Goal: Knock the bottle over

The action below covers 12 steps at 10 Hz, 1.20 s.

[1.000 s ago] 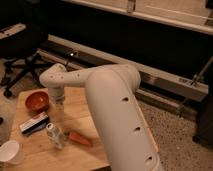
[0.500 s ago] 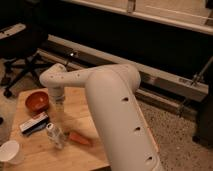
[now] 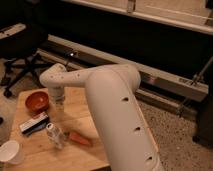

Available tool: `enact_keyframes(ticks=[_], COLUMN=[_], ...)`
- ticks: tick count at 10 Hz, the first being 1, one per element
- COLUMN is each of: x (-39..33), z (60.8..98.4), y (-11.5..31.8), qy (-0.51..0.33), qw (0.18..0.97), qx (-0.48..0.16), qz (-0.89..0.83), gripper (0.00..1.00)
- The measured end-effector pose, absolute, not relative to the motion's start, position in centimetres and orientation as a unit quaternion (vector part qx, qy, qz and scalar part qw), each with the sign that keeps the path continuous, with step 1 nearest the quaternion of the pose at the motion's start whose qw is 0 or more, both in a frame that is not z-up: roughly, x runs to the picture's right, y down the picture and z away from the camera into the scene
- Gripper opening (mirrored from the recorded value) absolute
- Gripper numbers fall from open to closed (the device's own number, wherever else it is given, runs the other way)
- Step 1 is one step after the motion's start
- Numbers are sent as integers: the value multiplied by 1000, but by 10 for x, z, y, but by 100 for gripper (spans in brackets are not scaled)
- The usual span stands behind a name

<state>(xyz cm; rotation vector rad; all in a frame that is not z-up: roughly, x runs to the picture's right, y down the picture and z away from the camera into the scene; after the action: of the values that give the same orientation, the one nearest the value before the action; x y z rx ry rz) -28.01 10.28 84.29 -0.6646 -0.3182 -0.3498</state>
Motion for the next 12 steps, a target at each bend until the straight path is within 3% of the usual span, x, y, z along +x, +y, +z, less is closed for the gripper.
enact_keyframes(ticks=[12], x=[-281], z=[836], y=[98], qy=[-151], qw=[919], qx=[-318], qz=[-177], gripper=[60])
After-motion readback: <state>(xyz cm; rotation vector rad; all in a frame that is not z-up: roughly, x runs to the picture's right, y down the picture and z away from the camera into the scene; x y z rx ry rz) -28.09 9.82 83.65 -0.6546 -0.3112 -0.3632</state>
